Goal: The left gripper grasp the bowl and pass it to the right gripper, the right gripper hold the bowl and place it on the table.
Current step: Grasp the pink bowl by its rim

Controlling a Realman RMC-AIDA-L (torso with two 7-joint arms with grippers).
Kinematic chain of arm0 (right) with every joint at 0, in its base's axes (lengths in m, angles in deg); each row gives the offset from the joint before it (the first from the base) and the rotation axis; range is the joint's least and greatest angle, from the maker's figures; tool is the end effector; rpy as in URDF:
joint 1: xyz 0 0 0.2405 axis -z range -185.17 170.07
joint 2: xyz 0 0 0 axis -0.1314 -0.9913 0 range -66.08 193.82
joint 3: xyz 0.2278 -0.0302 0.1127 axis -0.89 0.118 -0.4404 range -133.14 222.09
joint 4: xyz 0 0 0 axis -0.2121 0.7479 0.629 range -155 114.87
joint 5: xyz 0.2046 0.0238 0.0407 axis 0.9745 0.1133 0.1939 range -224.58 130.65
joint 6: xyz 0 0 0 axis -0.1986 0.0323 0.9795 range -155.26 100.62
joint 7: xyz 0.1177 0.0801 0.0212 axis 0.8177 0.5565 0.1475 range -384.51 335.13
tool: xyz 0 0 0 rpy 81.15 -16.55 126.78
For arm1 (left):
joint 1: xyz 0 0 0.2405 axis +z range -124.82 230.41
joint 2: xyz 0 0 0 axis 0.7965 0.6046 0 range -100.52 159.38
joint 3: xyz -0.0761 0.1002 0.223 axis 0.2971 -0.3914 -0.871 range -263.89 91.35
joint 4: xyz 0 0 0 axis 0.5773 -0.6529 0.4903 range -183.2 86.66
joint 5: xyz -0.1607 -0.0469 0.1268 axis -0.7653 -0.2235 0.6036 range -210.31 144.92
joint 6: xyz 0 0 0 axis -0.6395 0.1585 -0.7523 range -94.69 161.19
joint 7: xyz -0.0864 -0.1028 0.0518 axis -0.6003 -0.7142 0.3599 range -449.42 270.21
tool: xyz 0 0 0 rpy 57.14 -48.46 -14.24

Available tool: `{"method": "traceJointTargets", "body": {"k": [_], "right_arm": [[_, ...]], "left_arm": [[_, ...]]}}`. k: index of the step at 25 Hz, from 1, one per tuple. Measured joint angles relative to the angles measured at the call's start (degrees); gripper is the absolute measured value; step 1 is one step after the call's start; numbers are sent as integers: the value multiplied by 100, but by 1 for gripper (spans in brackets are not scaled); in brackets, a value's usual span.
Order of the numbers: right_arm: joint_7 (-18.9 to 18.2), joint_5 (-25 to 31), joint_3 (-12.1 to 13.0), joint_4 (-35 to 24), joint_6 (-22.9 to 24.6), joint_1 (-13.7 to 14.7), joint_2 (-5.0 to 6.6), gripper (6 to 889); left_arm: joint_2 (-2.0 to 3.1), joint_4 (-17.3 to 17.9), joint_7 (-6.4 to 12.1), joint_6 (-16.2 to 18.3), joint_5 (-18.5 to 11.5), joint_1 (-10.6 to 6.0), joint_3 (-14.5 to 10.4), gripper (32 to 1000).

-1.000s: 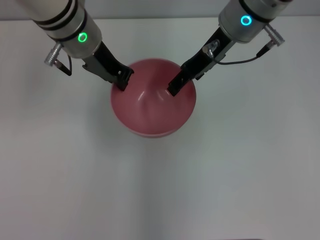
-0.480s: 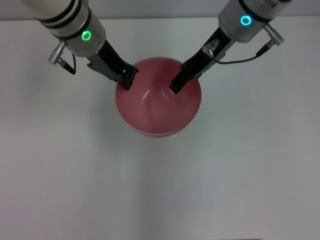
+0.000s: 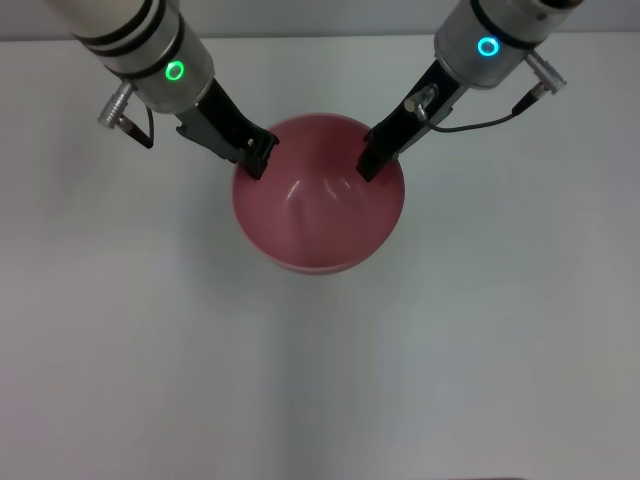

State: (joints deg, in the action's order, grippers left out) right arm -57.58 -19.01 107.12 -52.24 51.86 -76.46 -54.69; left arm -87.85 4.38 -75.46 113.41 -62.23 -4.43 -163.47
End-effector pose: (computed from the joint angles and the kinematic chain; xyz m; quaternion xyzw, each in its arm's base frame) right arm 0.1114 0.4240 -0.0530 -0.9043 0.3717 -0.1776 0.1115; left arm -0.1236 0.4216 -0.0257 -0.8638 -0.4267 0.1636 0.2122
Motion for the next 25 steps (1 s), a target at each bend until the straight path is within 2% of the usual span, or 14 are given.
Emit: {"method": "traceJointTargets", "body": {"k": [7,9,25], "right_arm": [[2,-34,2,1,0,0,8,229],[3,-37,2,1,0,-4,16,110],[-12,-40,11,72,1,-56,24,101]], "left_arm": [[0,0,1,10,-34,-36,-26,55],[-1,0,0,16,-52,-44,-31,58],[-6,0,0,81,-65,-60,-32,81]]}}
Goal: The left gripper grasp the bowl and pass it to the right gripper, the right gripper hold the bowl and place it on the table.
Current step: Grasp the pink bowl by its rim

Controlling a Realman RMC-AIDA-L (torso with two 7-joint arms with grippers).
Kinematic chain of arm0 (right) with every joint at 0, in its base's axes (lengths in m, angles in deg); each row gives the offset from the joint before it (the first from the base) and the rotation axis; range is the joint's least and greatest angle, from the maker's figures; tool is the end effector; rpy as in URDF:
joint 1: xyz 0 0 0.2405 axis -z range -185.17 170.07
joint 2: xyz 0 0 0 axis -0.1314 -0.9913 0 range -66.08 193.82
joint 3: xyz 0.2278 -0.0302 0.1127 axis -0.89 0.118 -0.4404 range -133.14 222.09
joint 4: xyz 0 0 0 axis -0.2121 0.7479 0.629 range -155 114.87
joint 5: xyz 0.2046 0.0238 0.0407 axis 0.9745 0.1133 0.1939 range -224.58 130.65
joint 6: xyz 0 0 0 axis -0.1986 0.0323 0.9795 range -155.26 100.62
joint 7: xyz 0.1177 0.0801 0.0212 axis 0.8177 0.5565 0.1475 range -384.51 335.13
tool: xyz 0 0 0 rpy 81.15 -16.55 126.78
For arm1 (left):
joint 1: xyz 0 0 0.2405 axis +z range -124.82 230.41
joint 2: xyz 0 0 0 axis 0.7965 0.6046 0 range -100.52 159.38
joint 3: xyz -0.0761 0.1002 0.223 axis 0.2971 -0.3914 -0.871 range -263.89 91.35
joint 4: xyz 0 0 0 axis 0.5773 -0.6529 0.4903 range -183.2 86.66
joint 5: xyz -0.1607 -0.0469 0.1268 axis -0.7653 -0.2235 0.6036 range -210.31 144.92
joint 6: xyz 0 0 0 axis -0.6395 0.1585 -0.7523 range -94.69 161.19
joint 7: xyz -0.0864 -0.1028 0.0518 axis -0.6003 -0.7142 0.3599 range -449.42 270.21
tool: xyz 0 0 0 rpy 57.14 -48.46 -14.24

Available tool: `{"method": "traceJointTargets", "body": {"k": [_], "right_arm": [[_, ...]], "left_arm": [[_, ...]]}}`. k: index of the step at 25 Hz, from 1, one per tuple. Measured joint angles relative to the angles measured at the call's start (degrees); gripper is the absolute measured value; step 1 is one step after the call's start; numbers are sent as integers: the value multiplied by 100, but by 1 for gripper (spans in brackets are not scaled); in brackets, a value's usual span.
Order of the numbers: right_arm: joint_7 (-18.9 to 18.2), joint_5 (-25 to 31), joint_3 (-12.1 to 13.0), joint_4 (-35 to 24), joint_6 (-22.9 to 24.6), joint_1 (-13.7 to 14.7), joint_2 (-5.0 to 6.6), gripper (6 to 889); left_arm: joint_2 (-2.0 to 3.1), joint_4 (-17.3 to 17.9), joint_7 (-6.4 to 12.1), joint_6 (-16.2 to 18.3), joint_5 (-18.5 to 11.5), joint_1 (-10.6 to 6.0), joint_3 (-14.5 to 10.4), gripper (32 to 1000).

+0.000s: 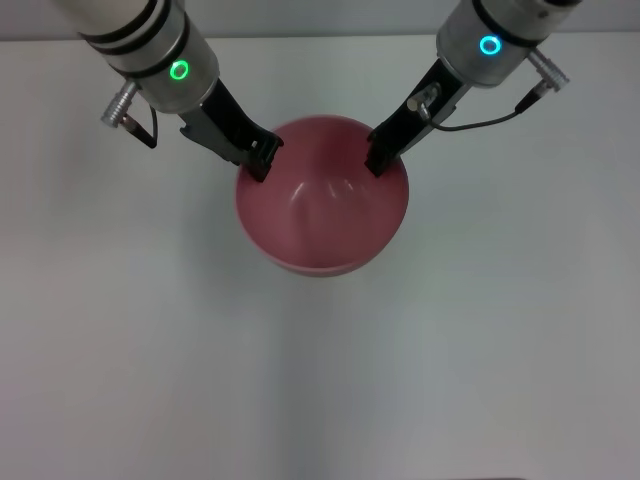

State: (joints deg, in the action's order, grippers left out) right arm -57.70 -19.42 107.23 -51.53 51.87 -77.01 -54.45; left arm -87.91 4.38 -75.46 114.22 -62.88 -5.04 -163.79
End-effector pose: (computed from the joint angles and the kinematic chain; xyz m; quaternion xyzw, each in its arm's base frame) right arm 0.1114 0.4248 -0.0523 -0.9041 0.3688 -0.1840 0.1125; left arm -0.1185 0.4198 -0.0276 -0.8668 -0.4235 0.1661 0.2041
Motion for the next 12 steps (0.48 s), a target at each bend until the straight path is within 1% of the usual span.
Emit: {"method": "traceJointTargets", "body": {"k": [3,6,12], "right_arm": [[-2,0,0,2,0,-2,1,100],[-3,2,1,2,0,-5,2,99],[-4,14,0,1,-1,-18,1,85]], "left_arm": [[0,0,1,30,-2,-6,0,85],[0,-37,30,78,-15,-58,4,89],[2,-58,92,111,-130,-62,-1,98]]}}
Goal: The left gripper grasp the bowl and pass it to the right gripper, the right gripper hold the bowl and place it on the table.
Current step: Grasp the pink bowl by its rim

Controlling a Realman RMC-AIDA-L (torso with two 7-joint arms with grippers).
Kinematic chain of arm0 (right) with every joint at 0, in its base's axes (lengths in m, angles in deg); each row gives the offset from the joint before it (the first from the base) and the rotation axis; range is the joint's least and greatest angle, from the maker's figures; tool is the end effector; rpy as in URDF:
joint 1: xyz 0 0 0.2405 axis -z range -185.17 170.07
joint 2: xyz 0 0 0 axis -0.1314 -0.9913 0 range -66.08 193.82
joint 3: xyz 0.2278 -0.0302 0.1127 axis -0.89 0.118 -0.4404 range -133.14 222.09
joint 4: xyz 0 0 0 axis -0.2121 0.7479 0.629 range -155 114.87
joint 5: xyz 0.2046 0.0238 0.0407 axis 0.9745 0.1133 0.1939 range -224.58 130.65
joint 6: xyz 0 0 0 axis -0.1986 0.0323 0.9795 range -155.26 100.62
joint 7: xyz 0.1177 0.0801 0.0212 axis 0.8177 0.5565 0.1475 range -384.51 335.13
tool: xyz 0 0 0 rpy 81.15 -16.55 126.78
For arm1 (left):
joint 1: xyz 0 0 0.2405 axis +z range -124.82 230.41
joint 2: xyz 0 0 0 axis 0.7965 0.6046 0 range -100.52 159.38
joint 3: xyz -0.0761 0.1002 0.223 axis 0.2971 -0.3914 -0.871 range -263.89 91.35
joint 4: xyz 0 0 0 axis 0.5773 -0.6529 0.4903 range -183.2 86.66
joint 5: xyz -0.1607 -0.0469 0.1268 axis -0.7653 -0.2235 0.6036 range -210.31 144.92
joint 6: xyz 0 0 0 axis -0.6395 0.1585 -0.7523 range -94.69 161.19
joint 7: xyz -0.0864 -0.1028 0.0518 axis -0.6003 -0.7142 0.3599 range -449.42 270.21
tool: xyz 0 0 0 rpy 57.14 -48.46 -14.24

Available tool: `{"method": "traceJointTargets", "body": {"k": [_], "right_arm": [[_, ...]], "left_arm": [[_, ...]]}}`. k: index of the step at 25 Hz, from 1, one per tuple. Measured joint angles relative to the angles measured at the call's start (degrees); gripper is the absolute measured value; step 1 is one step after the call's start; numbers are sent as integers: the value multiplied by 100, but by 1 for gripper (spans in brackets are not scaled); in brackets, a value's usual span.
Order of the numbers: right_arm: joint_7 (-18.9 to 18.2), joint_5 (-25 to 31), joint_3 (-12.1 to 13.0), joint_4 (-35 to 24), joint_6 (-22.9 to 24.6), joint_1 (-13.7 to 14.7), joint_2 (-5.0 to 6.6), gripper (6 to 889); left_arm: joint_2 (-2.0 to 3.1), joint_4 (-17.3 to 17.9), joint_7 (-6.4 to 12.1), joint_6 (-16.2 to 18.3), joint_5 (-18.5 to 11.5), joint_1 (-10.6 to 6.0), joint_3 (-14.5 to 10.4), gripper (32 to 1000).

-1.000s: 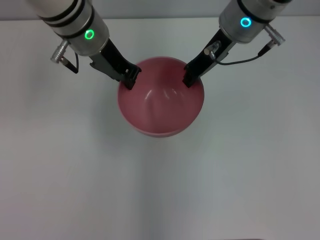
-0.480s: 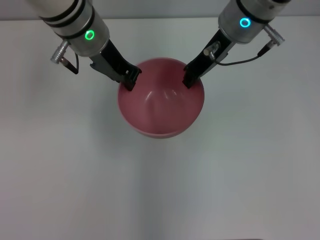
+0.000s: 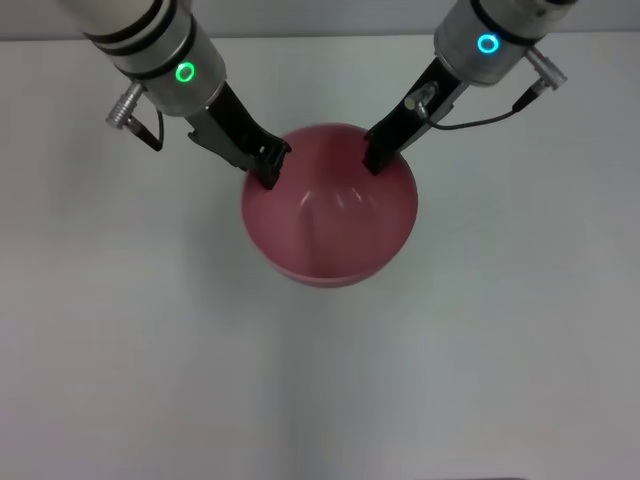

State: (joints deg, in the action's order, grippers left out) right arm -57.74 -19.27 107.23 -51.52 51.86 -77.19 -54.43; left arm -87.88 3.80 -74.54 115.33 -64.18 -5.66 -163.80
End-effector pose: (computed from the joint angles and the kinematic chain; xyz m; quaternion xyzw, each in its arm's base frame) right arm 0.1098 0.4252 -0.0523 -0.9050 0.3675 -0.1828 0.1122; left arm -0.1150 0.4169 -0.0300 -0.8716 -0.4199 0.1694 0.1879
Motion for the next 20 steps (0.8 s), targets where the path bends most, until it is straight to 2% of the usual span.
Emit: {"method": "traceJointTargets", "body": {"k": [3,9,20], "right_arm": [[0,1,0,-1,0,0,0,69],[0,-1,0,-1,1,1,3,35],[0,-7,0,-1,1,3,10,33]], "left_arm": [[1,-1,1,13,-2,-1,3,102],[4,1,4,25,2,0,1,229],[7,35,-8,44,0,1,21,456]]}}
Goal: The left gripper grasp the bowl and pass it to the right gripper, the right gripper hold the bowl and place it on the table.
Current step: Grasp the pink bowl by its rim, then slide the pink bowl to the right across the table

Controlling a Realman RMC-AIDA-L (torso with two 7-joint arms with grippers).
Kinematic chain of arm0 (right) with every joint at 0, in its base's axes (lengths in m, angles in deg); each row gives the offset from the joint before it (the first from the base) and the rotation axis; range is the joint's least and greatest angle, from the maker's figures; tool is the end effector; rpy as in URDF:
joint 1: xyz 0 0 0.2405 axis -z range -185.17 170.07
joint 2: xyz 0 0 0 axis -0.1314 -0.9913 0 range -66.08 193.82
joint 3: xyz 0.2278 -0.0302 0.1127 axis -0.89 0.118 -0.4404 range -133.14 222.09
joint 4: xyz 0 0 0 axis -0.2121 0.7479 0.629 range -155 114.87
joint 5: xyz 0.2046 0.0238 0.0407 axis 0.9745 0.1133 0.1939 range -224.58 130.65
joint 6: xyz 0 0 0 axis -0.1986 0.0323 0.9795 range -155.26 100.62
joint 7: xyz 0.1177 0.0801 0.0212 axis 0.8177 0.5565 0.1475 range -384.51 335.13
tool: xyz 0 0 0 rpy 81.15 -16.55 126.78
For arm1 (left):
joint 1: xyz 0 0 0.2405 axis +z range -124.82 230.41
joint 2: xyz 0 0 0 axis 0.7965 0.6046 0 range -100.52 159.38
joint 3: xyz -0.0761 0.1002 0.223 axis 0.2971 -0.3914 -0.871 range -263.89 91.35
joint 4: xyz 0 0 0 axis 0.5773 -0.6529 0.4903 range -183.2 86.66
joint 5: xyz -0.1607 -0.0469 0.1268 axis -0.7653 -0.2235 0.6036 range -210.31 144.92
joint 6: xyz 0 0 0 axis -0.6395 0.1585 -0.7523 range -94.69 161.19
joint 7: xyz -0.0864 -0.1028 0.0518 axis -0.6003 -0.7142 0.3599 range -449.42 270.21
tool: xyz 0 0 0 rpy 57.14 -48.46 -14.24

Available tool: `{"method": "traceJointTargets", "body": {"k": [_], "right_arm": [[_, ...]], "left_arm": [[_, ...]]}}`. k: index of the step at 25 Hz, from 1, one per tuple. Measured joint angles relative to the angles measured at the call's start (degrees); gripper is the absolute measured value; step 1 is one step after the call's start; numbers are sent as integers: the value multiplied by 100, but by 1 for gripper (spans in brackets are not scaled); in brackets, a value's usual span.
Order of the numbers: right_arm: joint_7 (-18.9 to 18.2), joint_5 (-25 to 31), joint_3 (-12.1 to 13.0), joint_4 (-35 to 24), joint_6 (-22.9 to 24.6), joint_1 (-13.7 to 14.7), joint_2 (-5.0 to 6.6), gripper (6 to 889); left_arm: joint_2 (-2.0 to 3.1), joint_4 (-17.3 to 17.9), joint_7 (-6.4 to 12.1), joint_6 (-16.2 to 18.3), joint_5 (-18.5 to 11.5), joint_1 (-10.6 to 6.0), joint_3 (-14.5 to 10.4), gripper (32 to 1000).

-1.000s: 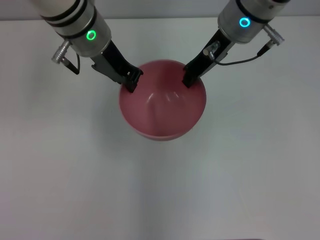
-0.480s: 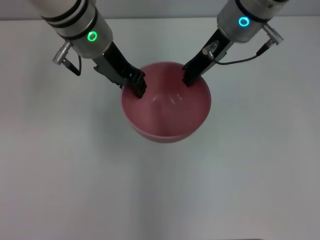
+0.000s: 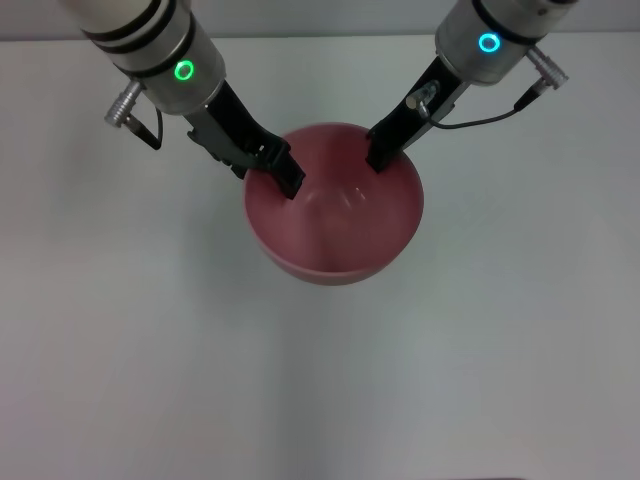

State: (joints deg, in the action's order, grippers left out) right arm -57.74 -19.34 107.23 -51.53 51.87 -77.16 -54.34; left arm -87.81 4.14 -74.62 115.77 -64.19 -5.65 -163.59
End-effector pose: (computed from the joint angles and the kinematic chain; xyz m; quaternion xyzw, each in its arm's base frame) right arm 0.1103 0.4256 -0.0515 -0.9047 0.3676 -0.1833 0.1133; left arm -0.1142 0.4167 -0.0285 -0.8714 -0.4207 0.1690 0.1873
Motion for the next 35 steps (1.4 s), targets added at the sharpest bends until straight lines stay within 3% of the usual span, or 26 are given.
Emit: {"method": "traceJointTargets", "body": {"k": [2,8,21,35], "right_arm": [[-1,-1,0,0,0,0,0,33],[-6,-3,0,0,3,0,0,33],[-12,-4,0,0,9,36,0,33],[-22,-4,0,0,0,53,0,33]], "left_arm": [[0,2,-2,1,1,4,7,685],[0,15,-4,10,-5,8,14,851],[-1,346,-82,263,-6,57,15,842],[-10,1210,-240,710,-7,243,15,844]]}}
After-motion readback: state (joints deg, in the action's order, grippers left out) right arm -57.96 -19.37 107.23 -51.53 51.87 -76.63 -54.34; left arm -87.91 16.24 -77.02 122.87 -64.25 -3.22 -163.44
